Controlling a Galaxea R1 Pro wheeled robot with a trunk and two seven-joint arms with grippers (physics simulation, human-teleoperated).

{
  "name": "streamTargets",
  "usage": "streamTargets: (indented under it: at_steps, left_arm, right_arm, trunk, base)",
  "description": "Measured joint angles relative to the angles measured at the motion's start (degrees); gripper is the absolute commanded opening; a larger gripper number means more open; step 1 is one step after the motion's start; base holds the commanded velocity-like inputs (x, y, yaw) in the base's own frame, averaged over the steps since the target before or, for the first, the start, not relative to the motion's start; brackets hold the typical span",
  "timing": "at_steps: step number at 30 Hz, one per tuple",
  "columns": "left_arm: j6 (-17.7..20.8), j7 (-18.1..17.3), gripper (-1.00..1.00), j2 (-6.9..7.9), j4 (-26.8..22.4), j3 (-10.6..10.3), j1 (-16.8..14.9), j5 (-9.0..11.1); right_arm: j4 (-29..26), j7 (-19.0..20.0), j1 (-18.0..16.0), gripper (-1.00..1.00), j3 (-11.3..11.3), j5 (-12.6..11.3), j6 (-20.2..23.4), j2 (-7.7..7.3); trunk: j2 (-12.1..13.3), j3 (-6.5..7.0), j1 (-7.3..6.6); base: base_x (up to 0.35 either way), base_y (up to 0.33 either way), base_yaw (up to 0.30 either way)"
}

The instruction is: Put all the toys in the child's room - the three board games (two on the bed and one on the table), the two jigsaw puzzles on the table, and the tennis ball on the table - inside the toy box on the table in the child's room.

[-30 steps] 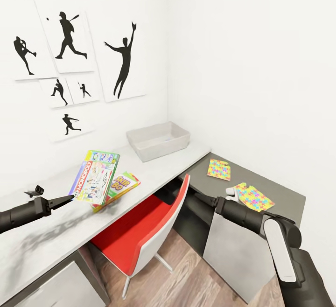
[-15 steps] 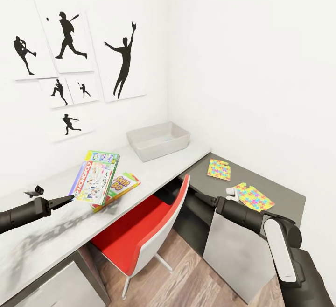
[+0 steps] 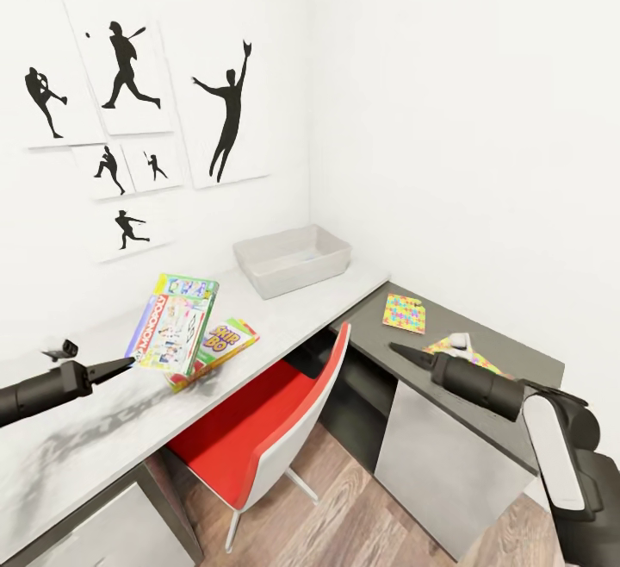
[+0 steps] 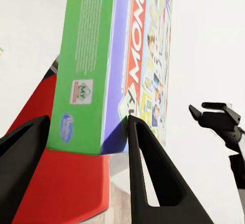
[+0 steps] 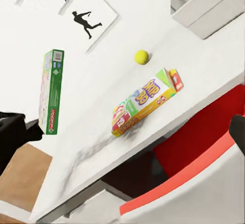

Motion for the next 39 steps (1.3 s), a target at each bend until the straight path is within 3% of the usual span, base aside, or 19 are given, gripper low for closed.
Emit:
streamTargets:
  at_steps: [2,5,7,14,20,30,39]
  left_arm:
    - [0.11,0.27,-1.0,-0.05,-0.04,-0.18,-0.04,0.07]
    - [0.11,0.1,-1.0,-0.07,-0.33,-0.08,-0.06,0.09]
    - [0.13,0.05,-1.0,-0.08,-0.64,-0.06,-0.06,0.1]
    - [0.19,0.06,-1.0,-0.4,-4.25,-0.34,-0.06,0.13]
    - [0.16,-0.02,-1.0,-0.43,-4.52,-0.31,-0.07,0.11]
    - [0.05,0.0,-1.0,-0.44,-4.54,-0.29,-0.08,0.03]
    - [0.06,-0.02,-1.0,-0.43,-4.54,-0.2,-0.06,0.1]
  right_arm:
    - [0.01,7.23,0.4,1.0,-2.13,-0.17,-0.18,-1.25]
    - [-0.01,16.65,0.97,1.0,-5.13,0.04,-0.97,-1.58]
    - [-0.03,18.94,1.06,1.0,-5.85,0.14,-1.39,-1.73]
    - [0.02,19.94,1.0,1.0,-5.71,0.28,-1.58,-1.48]
    - [0.02,19.98,1.0,1.0,-5.67,0.6,-2.14,-1.46]
    - [0.01,19.96,1.01,1.0,-5.68,0.75,-3.17,-1.47]
    - [0.02,19.68,1.0,1.0,-5.53,0.83,-3.27,-1.38]
  trunk:
    - [0.0,0.0,0.0]
    - [0.0,0.0,0.0]
    - [0.0,0.0,0.0]
    - [0.0,0.0,-0.03]
    - [0.0,0.01,-0.02]
    - [0.0,0.38,0.0]
    - [0.0,0.43,-0.01]
  base:
    - [0.0,0.0,0.0]
    - [0.0,0.0,0.0]
    - [0.026,0.0,0.0]
    - [0.212,0.0,0.0]
    - [0.162,0.006,-0.029]
    - [0.144,0.033,-0.217]
    - [0.136,-0.068,-0.021]
